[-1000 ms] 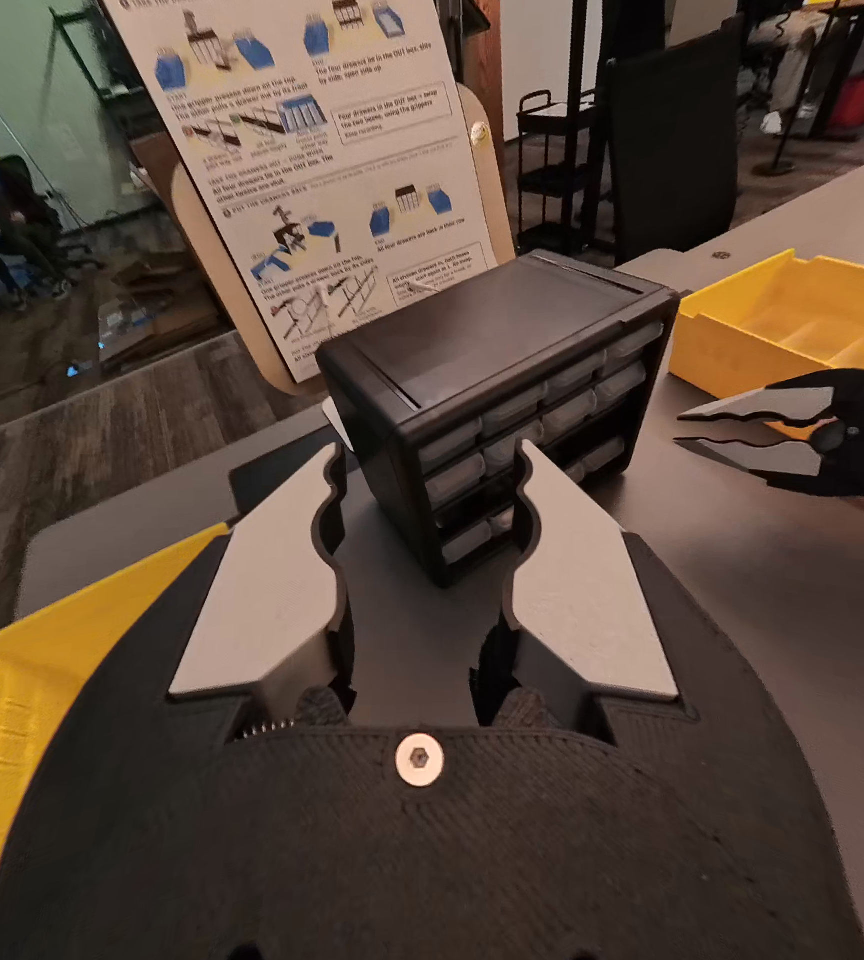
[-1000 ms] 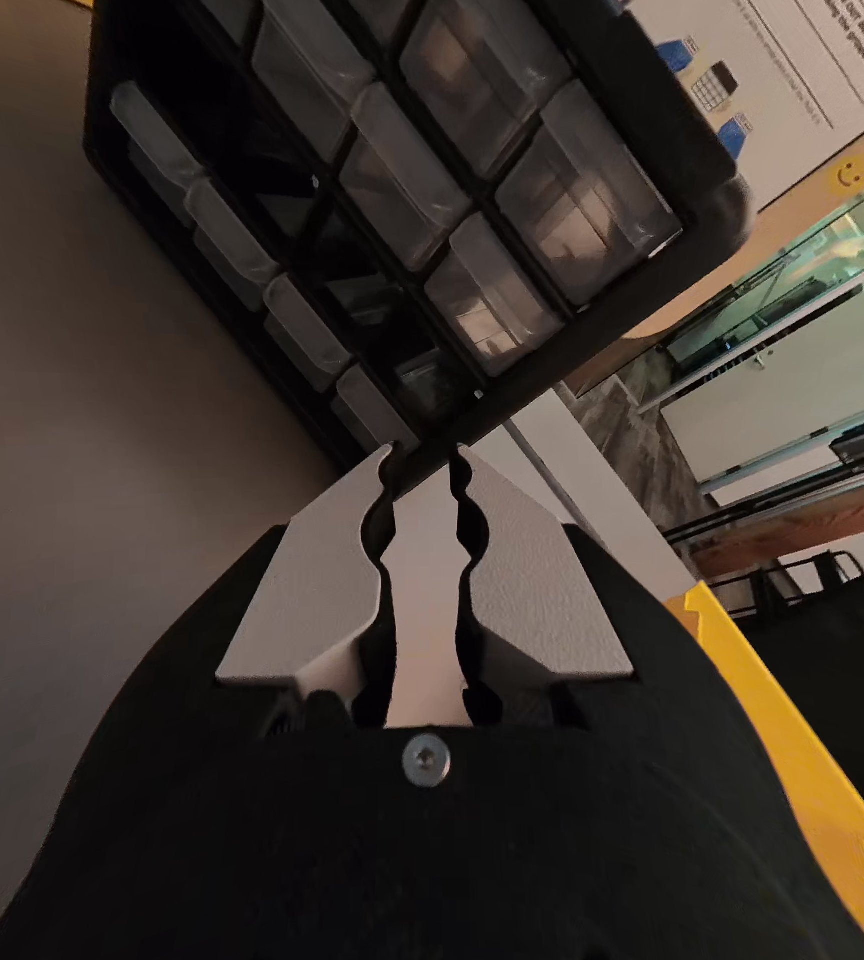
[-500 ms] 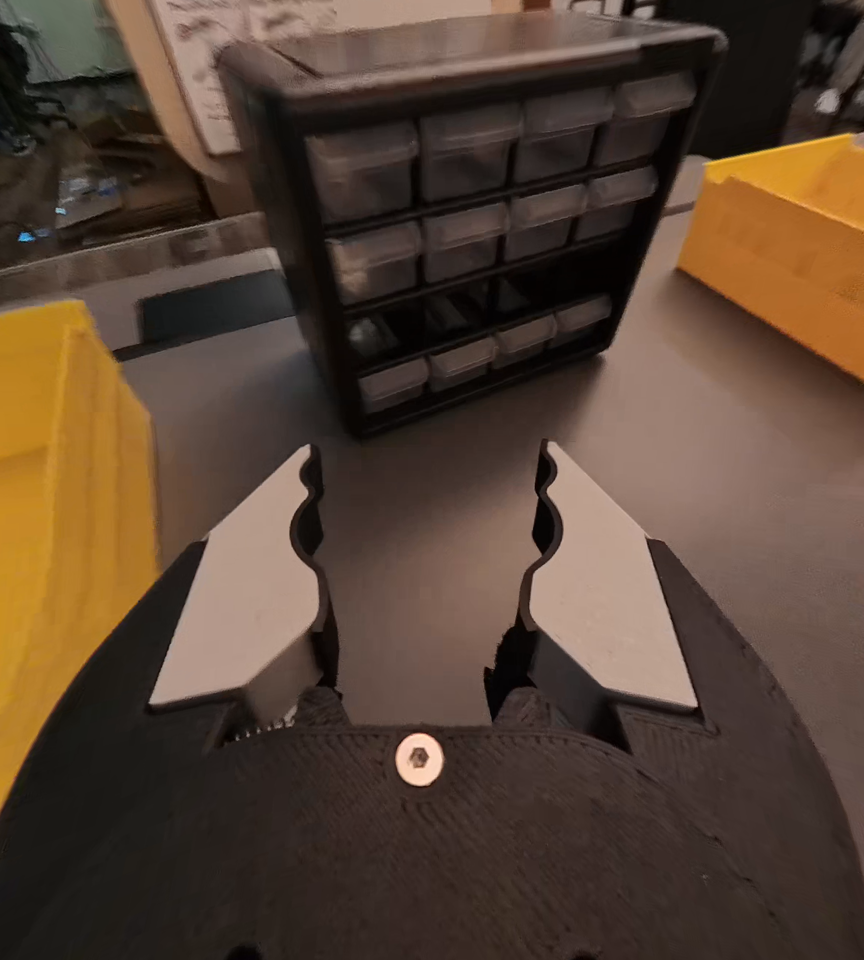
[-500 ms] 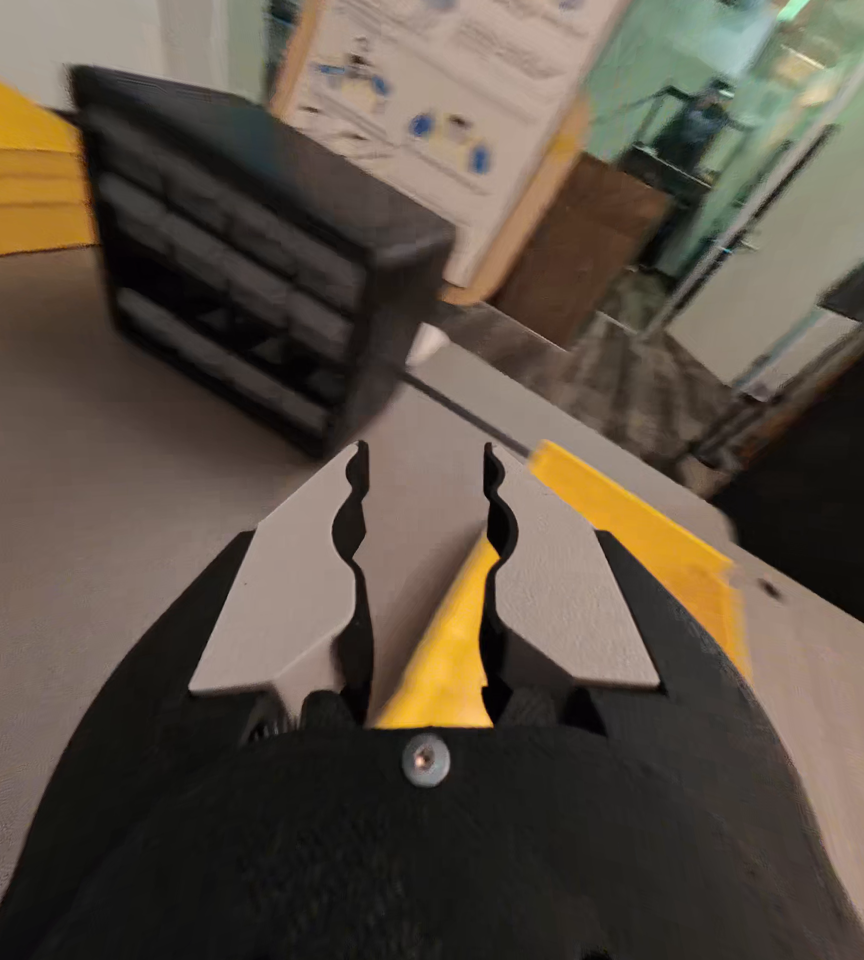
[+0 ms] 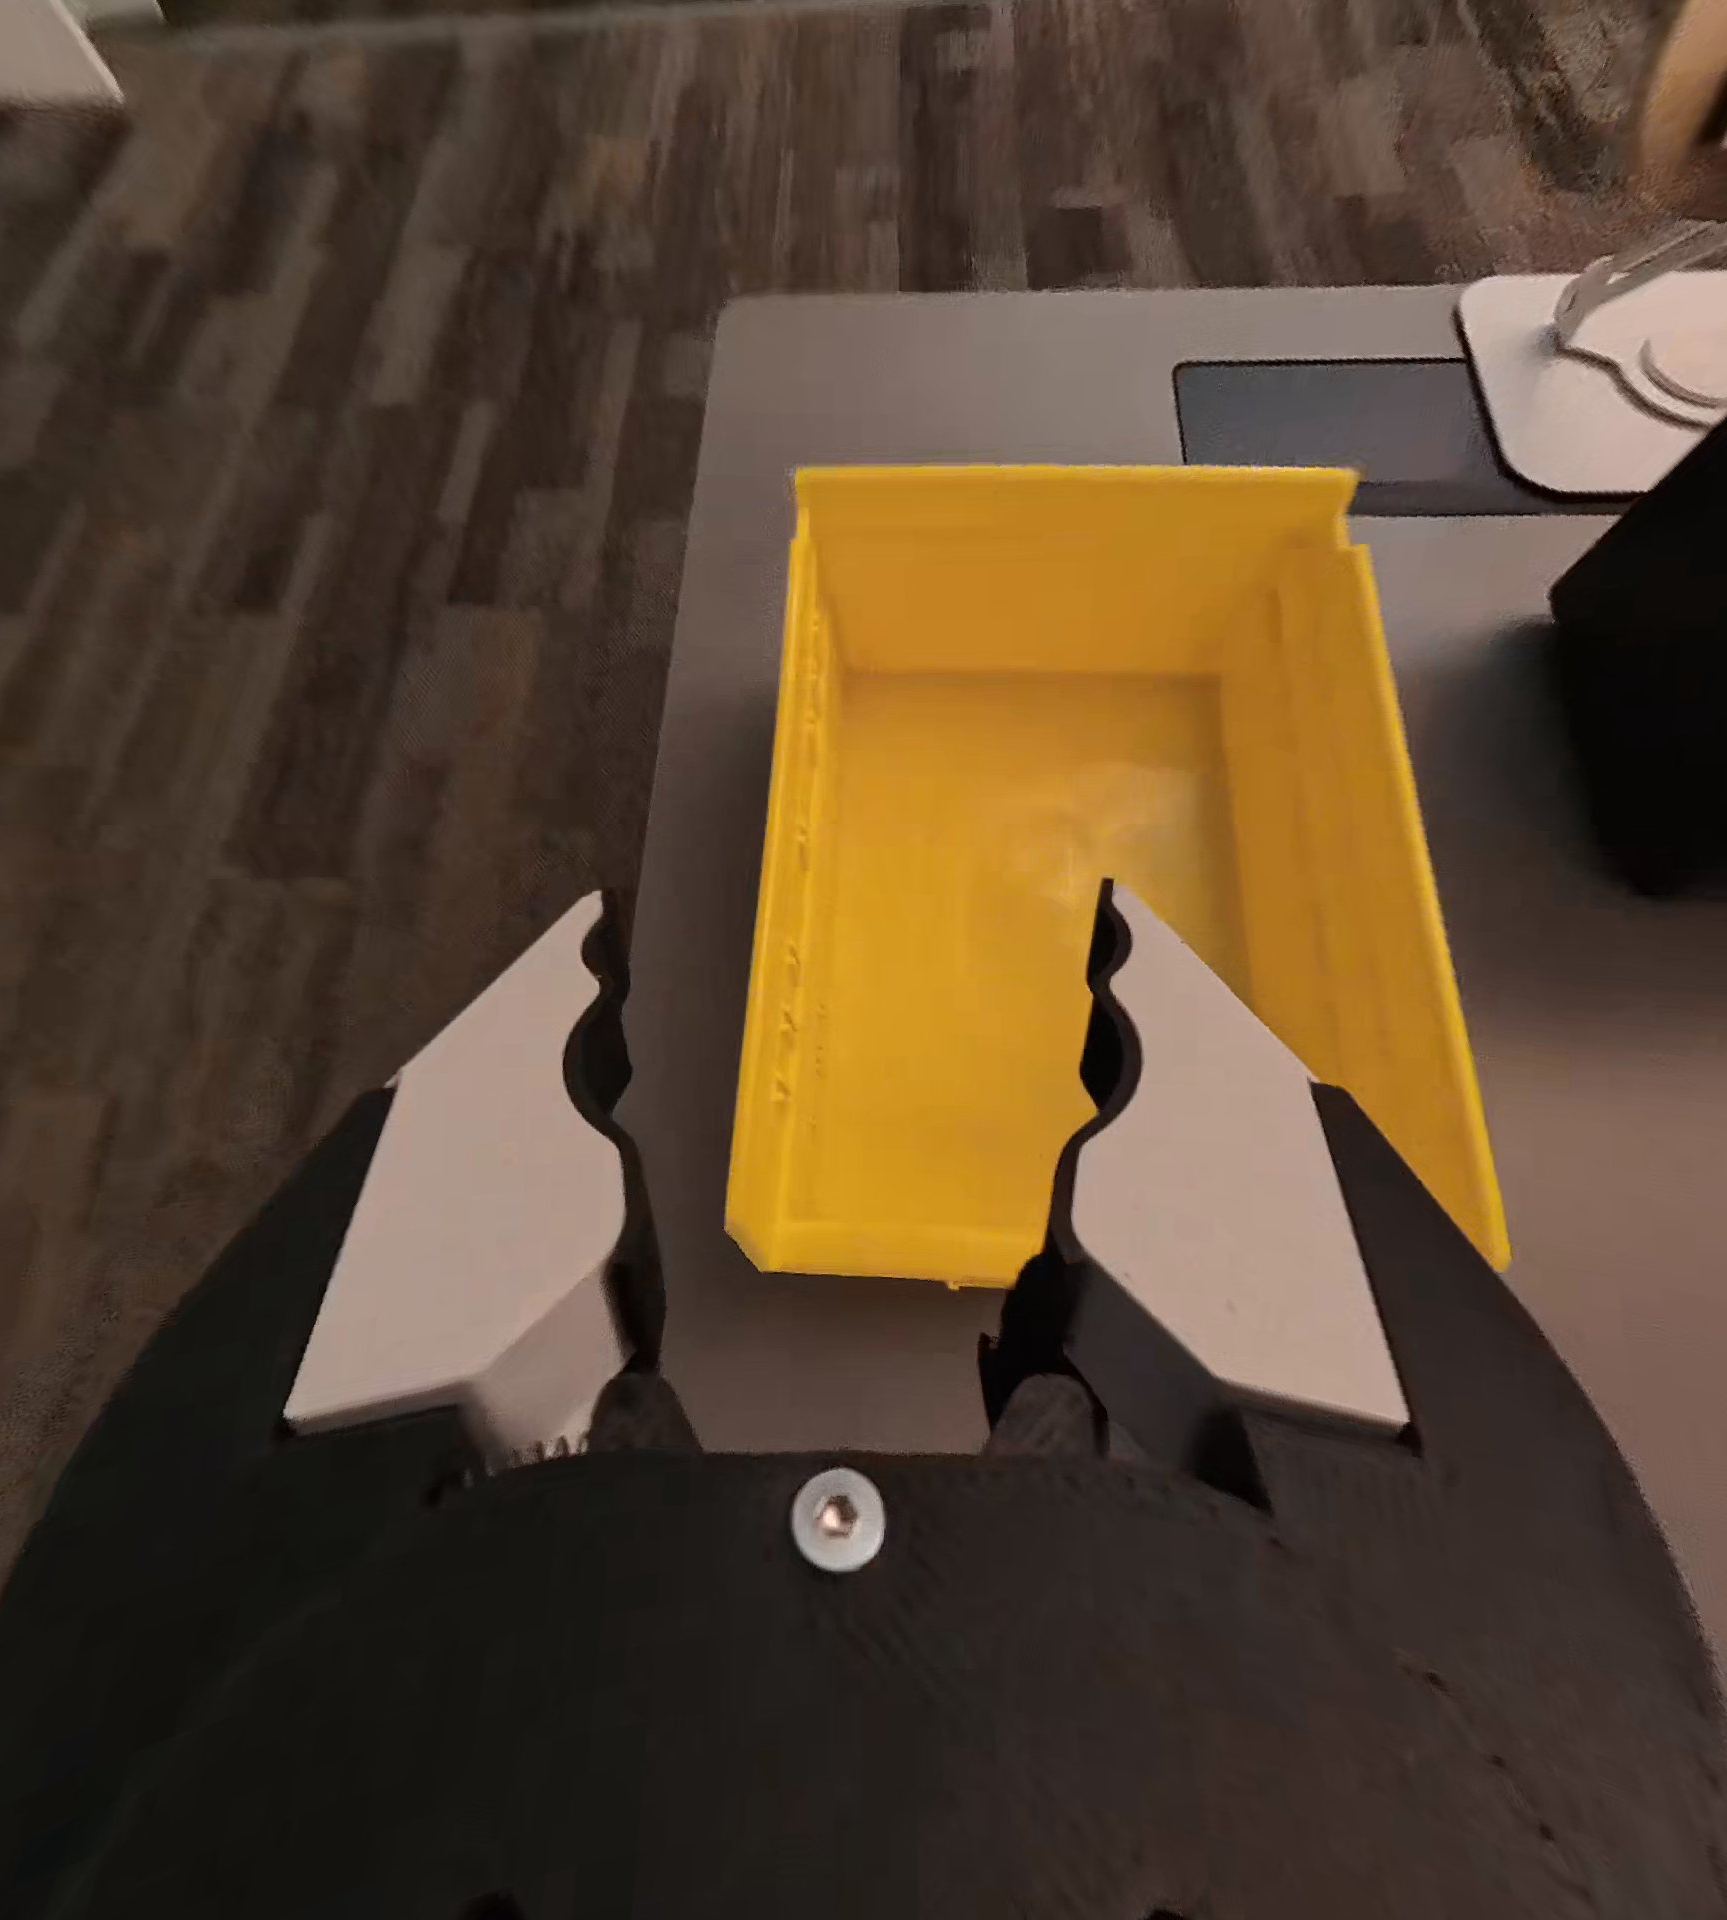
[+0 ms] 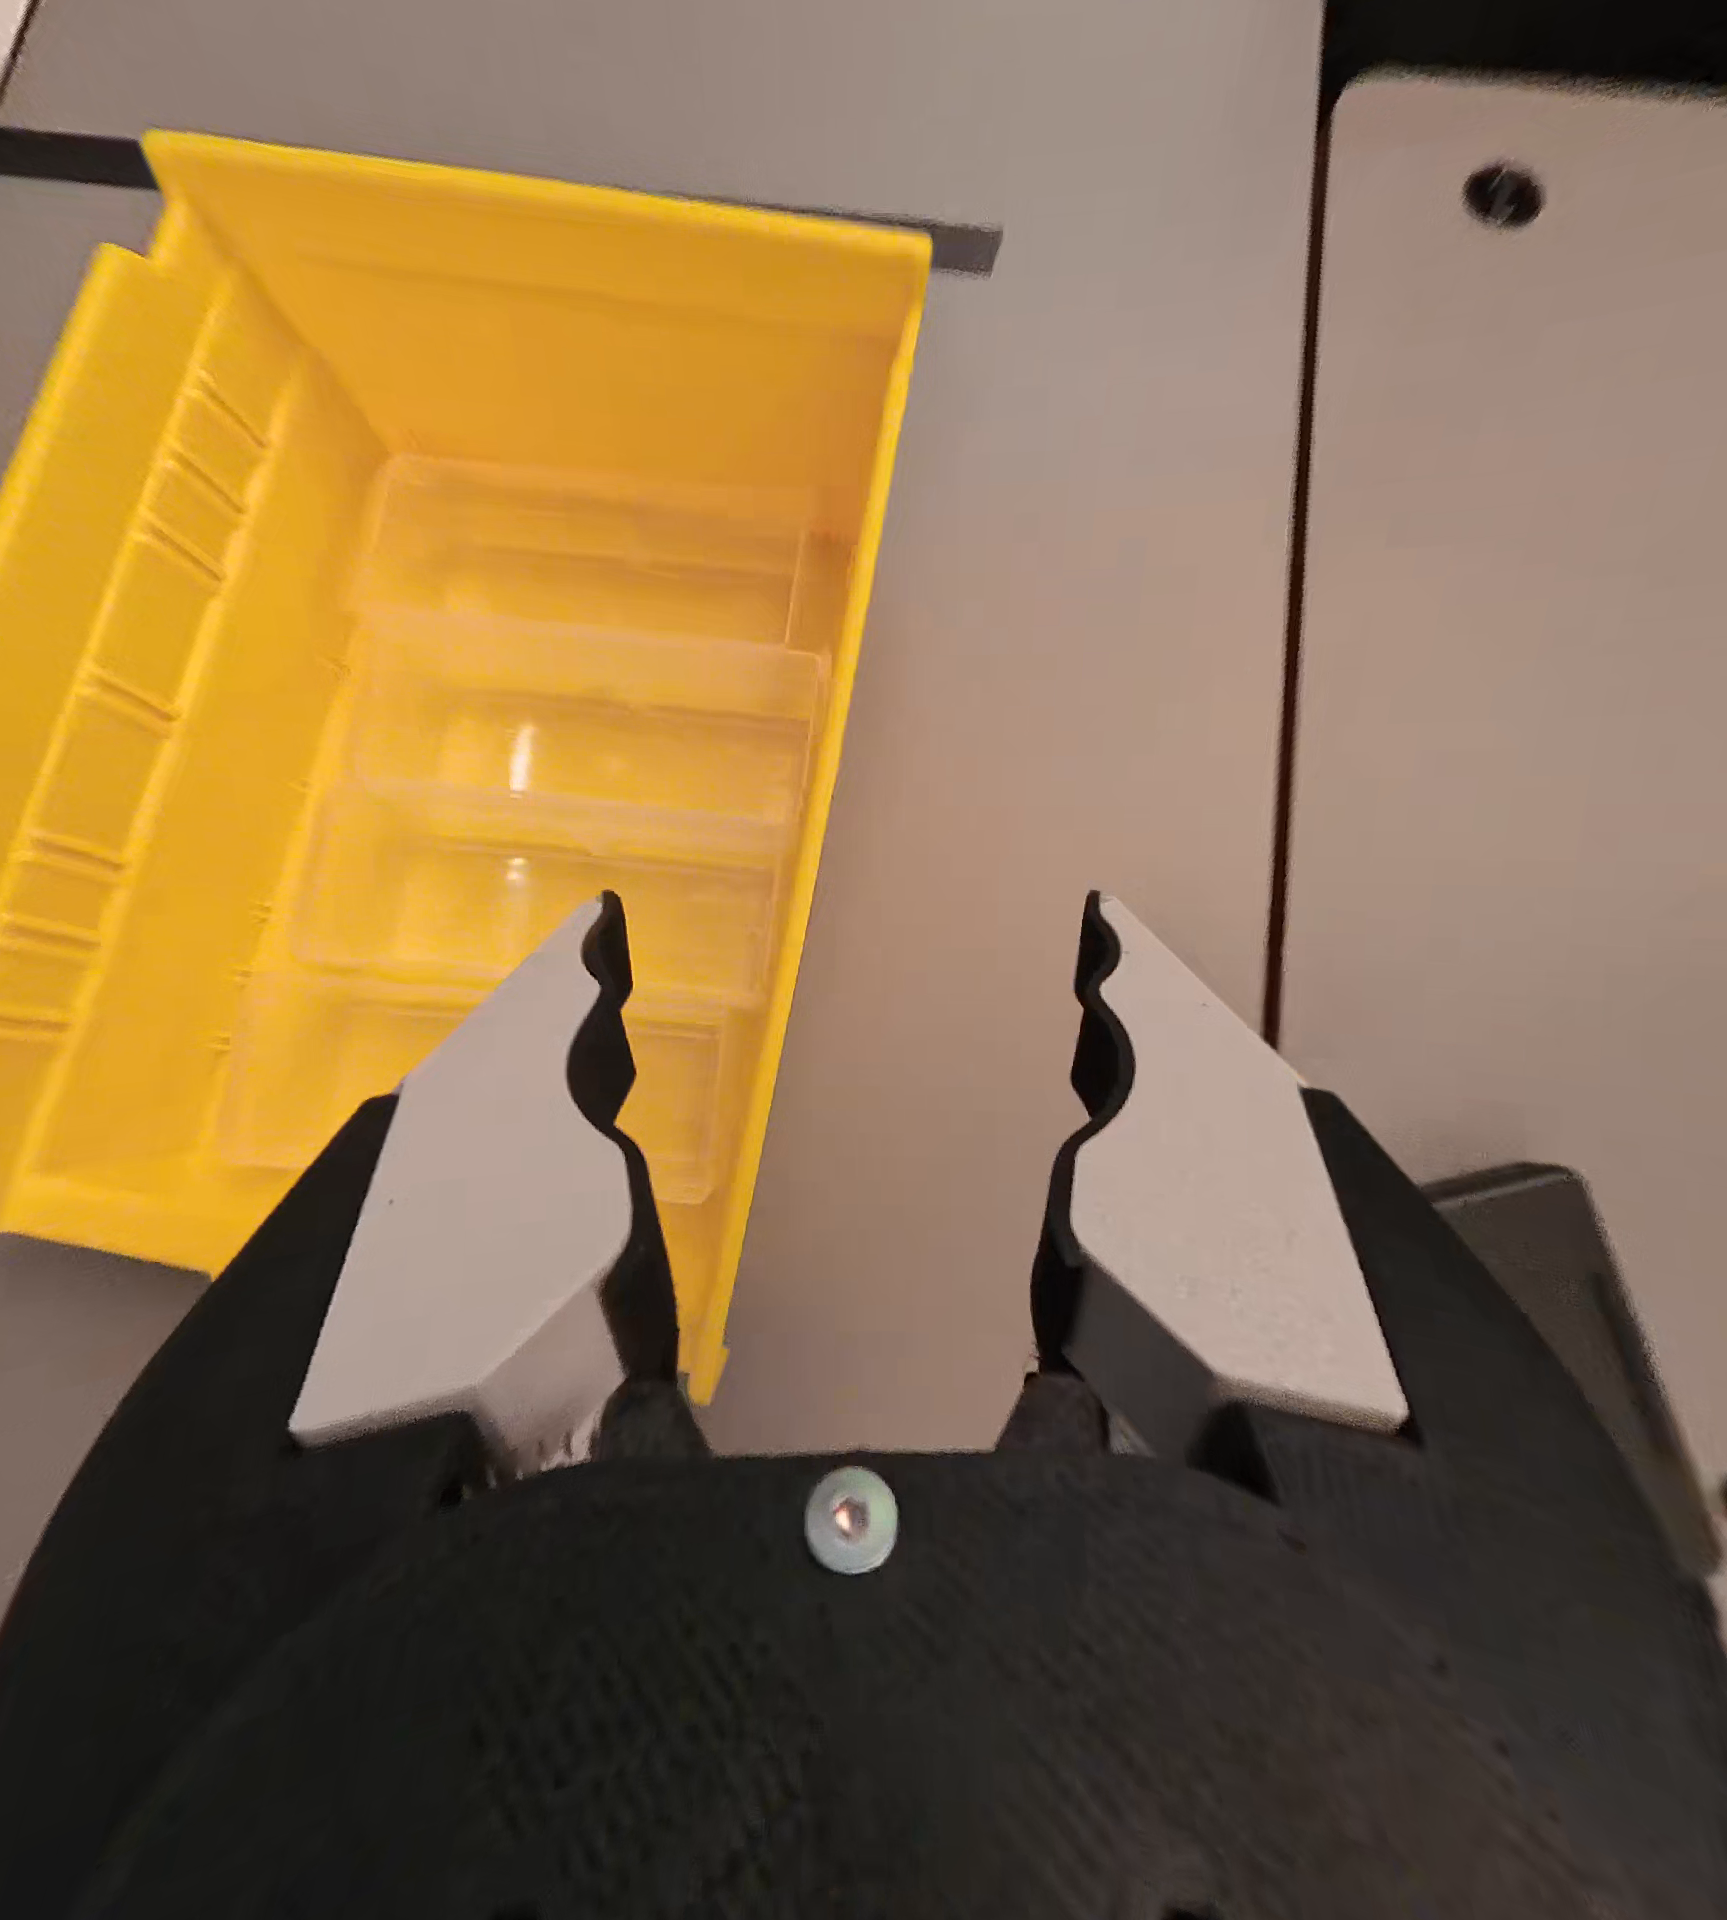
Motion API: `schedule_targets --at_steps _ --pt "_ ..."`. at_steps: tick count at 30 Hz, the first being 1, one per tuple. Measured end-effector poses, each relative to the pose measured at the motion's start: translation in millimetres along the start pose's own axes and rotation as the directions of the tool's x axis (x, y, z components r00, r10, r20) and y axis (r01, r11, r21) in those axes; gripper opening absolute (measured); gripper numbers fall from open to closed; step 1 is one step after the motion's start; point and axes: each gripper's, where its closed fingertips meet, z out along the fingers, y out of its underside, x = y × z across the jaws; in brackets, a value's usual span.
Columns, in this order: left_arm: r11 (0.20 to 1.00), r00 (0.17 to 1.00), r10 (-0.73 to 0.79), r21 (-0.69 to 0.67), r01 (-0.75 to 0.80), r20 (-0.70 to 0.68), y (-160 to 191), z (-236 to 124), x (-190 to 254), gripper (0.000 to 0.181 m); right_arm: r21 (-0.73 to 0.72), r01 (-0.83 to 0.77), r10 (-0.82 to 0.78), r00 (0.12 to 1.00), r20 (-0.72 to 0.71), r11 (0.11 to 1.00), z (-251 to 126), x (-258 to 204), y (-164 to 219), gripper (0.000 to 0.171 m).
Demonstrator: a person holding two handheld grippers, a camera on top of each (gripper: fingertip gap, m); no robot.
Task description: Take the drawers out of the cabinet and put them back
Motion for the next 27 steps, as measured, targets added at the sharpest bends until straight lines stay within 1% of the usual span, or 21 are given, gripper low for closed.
schedule_targets --at_steps 3,5,6,9,11,13,16,17,19,20,24,27 --pt "0.993 0.994 -0.094 -0.072 0.089 -0.063 12.5 24.7 -11.1 0.091 -0.083 -0.1 0.107 0.991 0.081 0.992 19.7 -3.3 6.3 0.082" --pt "0.98 0.98 -0.164 -0.136 0.148 -0.116 24.2 38.7 -10.9 0.091 -0.141 -0.127 0.145 0.982 0.123 0.982 31.2 -6.9 10.5 0.072" --pt "0.973 0.976 -0.18 -0.168 0.159 -0.122 30.8 44.9 -14.0 0.09 -0.169 -0.139 0.164 0.976 0.144 0.976 36.7 -10.1 12.7 0.07" --pt "0.955 0.97 -0.213 -0.232 0.182 -0.114 47.2 58.2 -28.0 0.089 -0.275 -0.126 0.174 0.973 0.154 0.953 50.3 -14.9 23.5 0.069" --pt "0.944 0.965 -0.233 -0.266 0.195 -0.117 55.9 63.1 -33.8 0.088 -0.316 -0.108 0.158 0.978 0.136 0.942 57.3 -14.5 27.9 0.061" --pt "0.934 0.965 -0.233 -0.305 0.189 -0.117 65.4 66.7 -37.5 0.086 -0.348 -0.106 0.155 0.981 0.117 0.932 63.2 -13.3 30.3 0.054" --pt "0.92 0.966 -0.22 -0.357 0.16 -0.135 77.9 71.0 -35.9 0.081 -0.439 -0.082 0.147 0.982 0.118 0.895 69.1 -15.5 41.5 0.037" --pt "0.913 0.967 -0.216 -0.378 0.151 -0.136 81.9 72.6 -35.4 0.079 -0.473 -0.069 0.145 0.981 0.127 0.878 70.5 -17.6 46.4 0.024" --pt "0.9 0.971 -0.202 -0.415 0.134 -0.125 89.5 76.3 -36.5 0.076 -0.514 -0.058 0.145 0.98 0.132 0.856 74.6 -20.4 51.5 0.011" --pt "0.892 0.975 -0.192 -0.433 0.127 -0.109 93.4 78.4 -38.6 0.073 -0.526 -0.054 0.147 0.98 0.136 0.849 76.7 -21.8 52.4 0.007" --pt "0.86 0.983 -0.166 -0.5 0.104 -0.081 105.2 86.5 -38.6 0.065 -0.567 -0.049 0.148 0.981 0.129 0.822 79.7 -22.1 53.6 0.005" --pt "0.837 0.989 -0.135 -0.542 0.077 -0.067 111.5 89.6 -38.5 0.047 -0.592 -0.062 0.163 0.98 0.117 0.803 80.5 -22.5 54.7 0.006"
